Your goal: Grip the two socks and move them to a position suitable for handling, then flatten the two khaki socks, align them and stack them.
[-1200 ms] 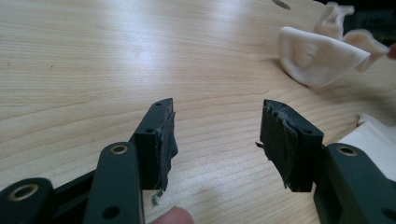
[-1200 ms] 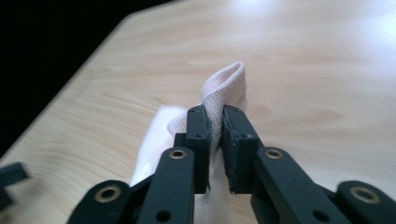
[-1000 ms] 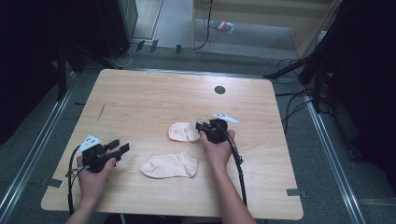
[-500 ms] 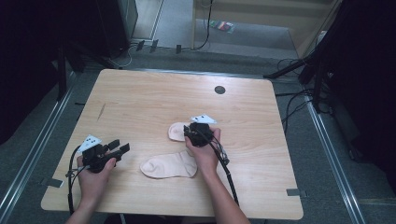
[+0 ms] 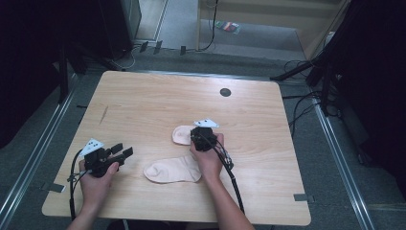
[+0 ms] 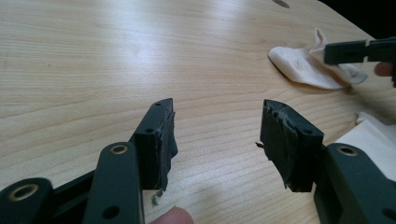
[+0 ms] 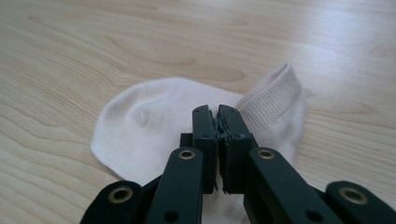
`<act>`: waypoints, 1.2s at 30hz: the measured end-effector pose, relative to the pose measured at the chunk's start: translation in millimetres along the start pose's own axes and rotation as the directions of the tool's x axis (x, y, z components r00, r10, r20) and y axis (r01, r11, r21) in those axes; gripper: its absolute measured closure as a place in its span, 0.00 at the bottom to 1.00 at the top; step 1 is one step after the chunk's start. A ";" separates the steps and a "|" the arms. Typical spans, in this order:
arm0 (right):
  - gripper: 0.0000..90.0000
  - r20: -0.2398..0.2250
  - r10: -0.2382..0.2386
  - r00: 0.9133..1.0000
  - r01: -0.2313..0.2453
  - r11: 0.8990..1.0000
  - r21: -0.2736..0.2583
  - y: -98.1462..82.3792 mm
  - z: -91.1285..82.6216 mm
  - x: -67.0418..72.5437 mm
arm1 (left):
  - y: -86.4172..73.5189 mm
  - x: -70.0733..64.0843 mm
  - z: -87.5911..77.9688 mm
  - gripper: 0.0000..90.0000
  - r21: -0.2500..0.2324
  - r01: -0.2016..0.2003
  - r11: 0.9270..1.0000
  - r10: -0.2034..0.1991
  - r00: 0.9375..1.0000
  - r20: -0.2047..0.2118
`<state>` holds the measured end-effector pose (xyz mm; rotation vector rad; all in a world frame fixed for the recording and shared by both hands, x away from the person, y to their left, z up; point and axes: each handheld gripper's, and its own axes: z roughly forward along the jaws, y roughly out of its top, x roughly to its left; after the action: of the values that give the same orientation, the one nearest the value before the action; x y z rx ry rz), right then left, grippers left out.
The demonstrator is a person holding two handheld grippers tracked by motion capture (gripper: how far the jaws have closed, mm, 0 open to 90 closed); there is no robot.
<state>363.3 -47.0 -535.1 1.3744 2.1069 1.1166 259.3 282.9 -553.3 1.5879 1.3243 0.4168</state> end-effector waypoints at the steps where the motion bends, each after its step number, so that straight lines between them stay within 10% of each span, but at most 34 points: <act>1: 0.97 -0.009 0.017 1.000 -0.017 1.000 -0.017 0.5 -4.6 -2.0 | 0.0 0.0 0.0 0.51 0.000 0.001 1.000 -0.001 1.000 0.000; 6: 0.96 -0.102 0.156 0.983 -0.164 0.983 -0.080 1.0 -27.0 -23.6 | 0.1 -0.1 0.0 0.51 0.001 0.000 1.000 0.000 1.000 0.001; 12: 0.94 -0.075 0.237 0.969 -0.244 0.963 -0.113 -9.2 -46.0 -53.6 | 0.1 -0.2 0.2 0.51 0.003 -0.003 1.000 0.003 1.000 -0.002; 23: 0.68 0.039 0.455 0.890 -0.443 0.881 -0.163 -46.1 -73.8 -122.5 | 0.2 -0.7 0.0 0.51 0.003 -0.007 1.000 0.007 1.000 -0.008; 29: 0.63 0.011 0.450 0.893 -0.441 0.879 -0.184 -42.4 -80.8 -126.8 | 0.3 -0.7 0.1 0.51 0.000 -0.013 1.000 0.013 1.000 -0.009; 36: 0.73 -0.079 0.269 0.960 -0.277 0.951 -0.137 -21.7 -66.4 -83.4 | 0.4 -0.8 0.1 0.51 0.003 -0.014 1.000 0.014 1.000 -0.010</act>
<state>342.6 -152.7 -520.0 1.6132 1.8688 1.4068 259.3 282.2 -552.8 1.6000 1.3226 0.4325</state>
